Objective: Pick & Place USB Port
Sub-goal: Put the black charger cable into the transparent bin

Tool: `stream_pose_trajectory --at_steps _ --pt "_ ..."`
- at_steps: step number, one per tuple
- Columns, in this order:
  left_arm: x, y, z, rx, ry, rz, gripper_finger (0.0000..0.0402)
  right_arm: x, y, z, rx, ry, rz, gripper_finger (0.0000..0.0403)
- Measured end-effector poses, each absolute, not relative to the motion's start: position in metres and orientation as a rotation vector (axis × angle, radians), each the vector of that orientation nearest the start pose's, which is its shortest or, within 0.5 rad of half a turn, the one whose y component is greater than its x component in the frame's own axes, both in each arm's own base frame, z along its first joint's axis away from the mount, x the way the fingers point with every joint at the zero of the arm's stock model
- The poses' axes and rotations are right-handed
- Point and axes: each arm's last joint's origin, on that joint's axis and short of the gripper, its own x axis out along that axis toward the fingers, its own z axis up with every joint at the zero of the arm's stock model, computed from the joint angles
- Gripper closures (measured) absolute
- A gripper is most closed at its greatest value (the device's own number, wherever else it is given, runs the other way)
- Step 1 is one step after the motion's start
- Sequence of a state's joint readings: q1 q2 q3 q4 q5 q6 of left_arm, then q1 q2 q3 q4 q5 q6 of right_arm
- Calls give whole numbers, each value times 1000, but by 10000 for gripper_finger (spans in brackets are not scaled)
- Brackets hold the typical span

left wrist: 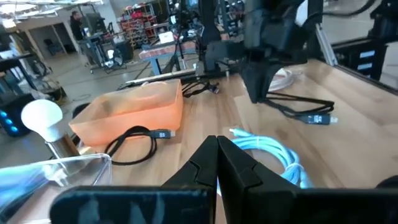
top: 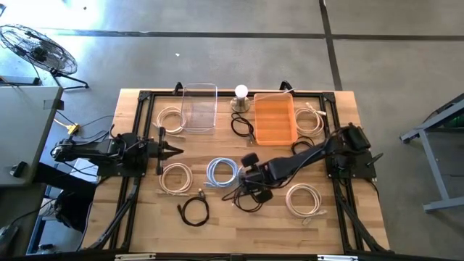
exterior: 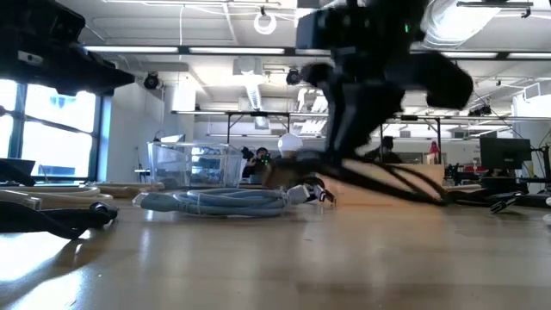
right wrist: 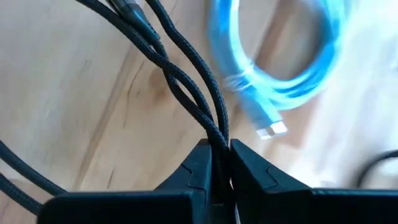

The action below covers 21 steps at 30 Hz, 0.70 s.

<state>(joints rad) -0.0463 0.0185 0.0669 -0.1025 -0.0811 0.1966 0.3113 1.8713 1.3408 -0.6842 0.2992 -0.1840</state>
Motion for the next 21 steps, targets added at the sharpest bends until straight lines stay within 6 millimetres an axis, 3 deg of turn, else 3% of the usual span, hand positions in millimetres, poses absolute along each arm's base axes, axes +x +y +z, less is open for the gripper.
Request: stream_pose_trajectory --at_steps 5,11,16,21 --pt "96 -3 178 196 20 -4 370 365 124 224 -613 1074 87 373" --pt "96 -3 186 198 -64 0 278 368 134 241 -699 1005 62 373" --pt "97 -5 188 90 -70 -65 208 374 134 251 -866 931 -71 373" --pt "100 -6 187 -23 -52 -82 183 391 124 266 -1077 796 -299 373"
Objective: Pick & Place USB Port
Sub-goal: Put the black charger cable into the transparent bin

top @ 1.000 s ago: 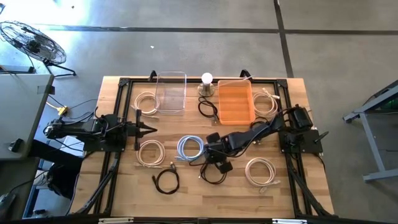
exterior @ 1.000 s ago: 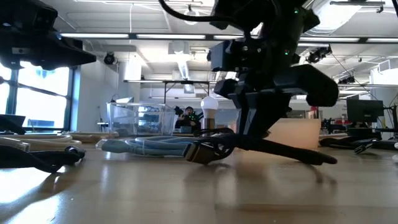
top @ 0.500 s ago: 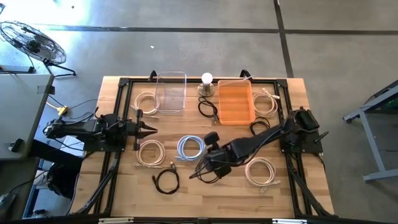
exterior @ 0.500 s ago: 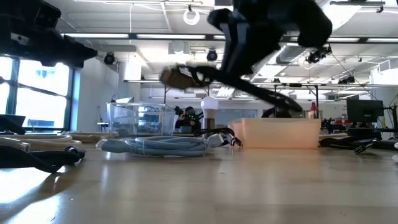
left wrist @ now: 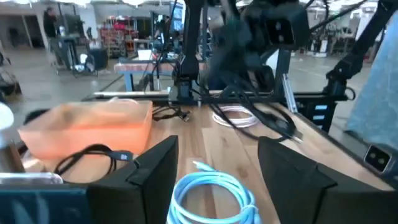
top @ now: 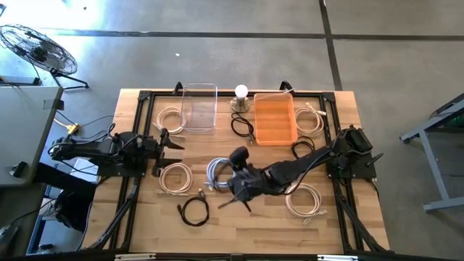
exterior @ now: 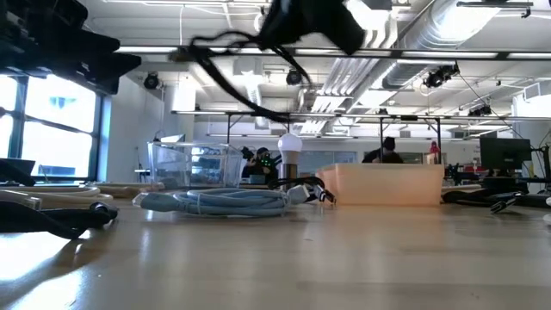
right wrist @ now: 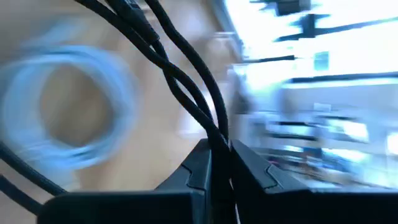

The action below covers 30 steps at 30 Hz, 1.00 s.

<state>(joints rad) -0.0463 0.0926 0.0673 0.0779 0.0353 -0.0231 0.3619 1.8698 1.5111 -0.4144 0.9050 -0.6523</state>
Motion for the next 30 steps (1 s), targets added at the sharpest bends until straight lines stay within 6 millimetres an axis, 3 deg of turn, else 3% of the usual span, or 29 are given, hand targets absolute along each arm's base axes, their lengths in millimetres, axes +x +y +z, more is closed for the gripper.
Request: stream_pose_trajectory --at_steps 7,13,20,30 --pt "107 -5 194 -140 -103 -64 181 415 101 289 -1182 606 -475 373" --pt "116 -6 194 -137 -102 -62 181 425 75 297 -1211 543 -475 373" --pt "125 -7 200 -135 -167 -102 181 429 54 297 -1208 559 -496 373" --pt "135 -7 193 -77 -109 -83 181 433 17 305 -1235 564 -582 373"
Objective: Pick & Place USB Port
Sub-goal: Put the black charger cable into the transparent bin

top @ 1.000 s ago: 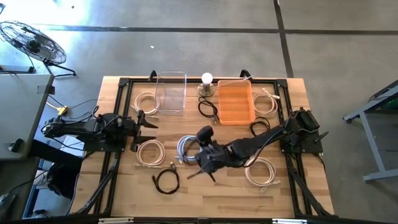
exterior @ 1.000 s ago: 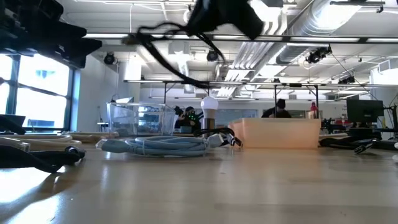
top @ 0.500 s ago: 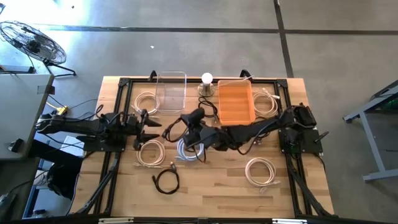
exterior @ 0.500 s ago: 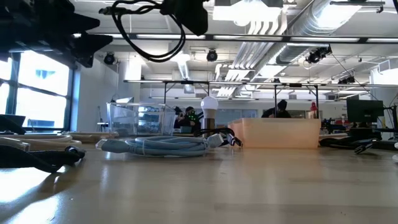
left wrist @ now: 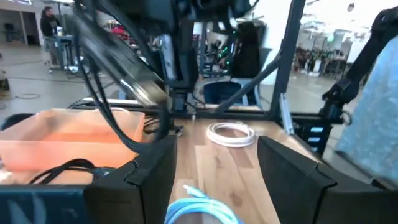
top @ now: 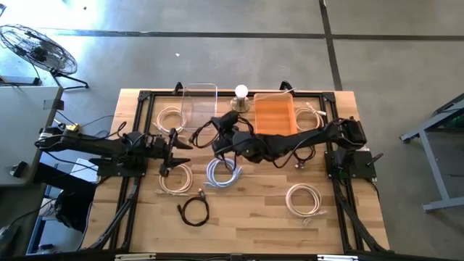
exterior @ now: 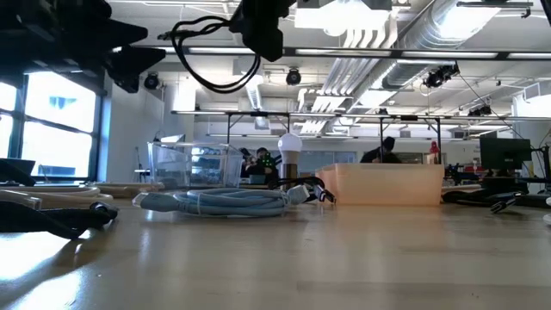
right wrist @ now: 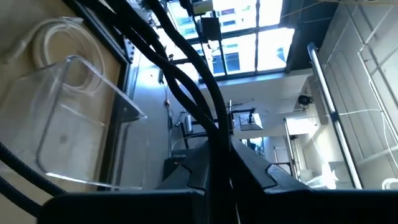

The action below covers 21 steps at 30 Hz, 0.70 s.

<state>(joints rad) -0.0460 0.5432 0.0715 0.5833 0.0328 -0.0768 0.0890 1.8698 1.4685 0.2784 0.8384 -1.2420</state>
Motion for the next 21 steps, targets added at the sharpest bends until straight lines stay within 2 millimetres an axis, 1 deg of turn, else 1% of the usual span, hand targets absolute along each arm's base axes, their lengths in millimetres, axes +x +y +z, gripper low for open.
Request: stream_pose_trajectory --at_steps 6,12,16,21 --pt "136 -4 193 -30 -118 41 181 436 0 310 -1189 463 -568 373" --pt "135 0 194 40 -118 187 181 437 -3 310 -1185 455 -551 373" --pt "135 0 194 27 -124 186 181 438 -1 310 -1190 428 -513 373" --pt "135 0 197 2 -157 159 181 438 0 310 -1189 416 -506 373"
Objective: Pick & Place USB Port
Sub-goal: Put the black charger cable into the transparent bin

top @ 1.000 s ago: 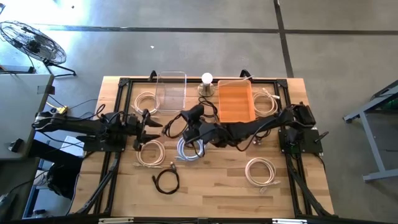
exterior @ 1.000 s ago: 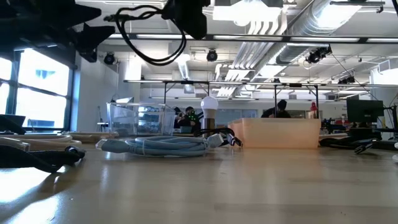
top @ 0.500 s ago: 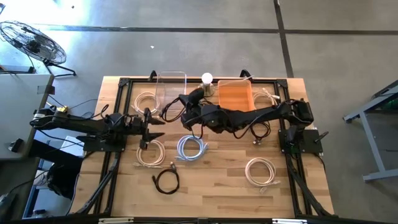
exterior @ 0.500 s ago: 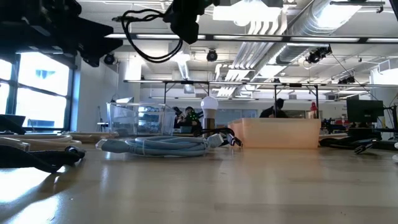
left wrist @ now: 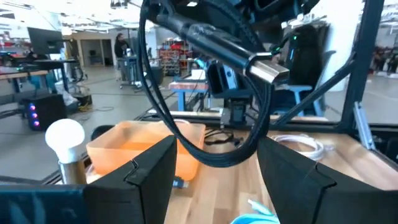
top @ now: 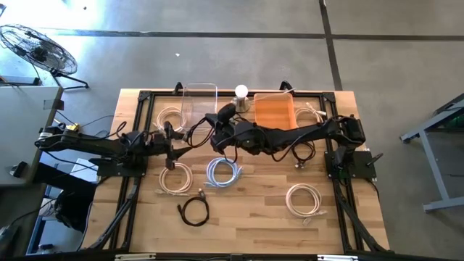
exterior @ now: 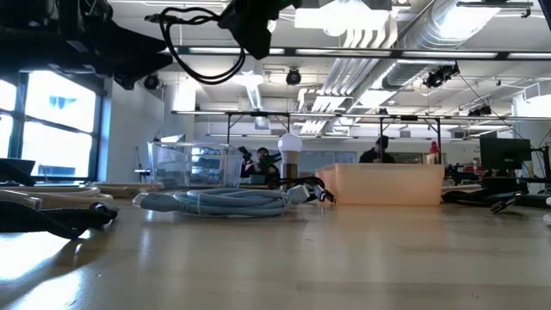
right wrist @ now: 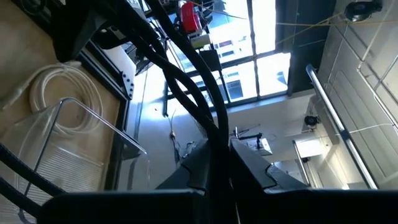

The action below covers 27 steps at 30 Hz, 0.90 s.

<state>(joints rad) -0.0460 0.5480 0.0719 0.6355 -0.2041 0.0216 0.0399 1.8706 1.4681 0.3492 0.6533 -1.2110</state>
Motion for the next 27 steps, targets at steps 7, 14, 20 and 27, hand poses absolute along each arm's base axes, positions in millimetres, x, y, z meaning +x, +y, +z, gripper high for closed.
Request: stream_pose_trajectory --at_steps 7,14,20,27 --pt "135 -2 199 -29 -179 115 181 438 -1 313 -1181 378 -508 373" --pt "135 -2 199 -32 -180 90 181 439 -11 315 -1172 341 -505 373" --pt "137 -2 206 -7 -190 99 181 449 -14 303 -1183 312 -489 373" --pt "146 -3 217 85 -153 105 181 456 -15 289 -1233 335 -516 373"
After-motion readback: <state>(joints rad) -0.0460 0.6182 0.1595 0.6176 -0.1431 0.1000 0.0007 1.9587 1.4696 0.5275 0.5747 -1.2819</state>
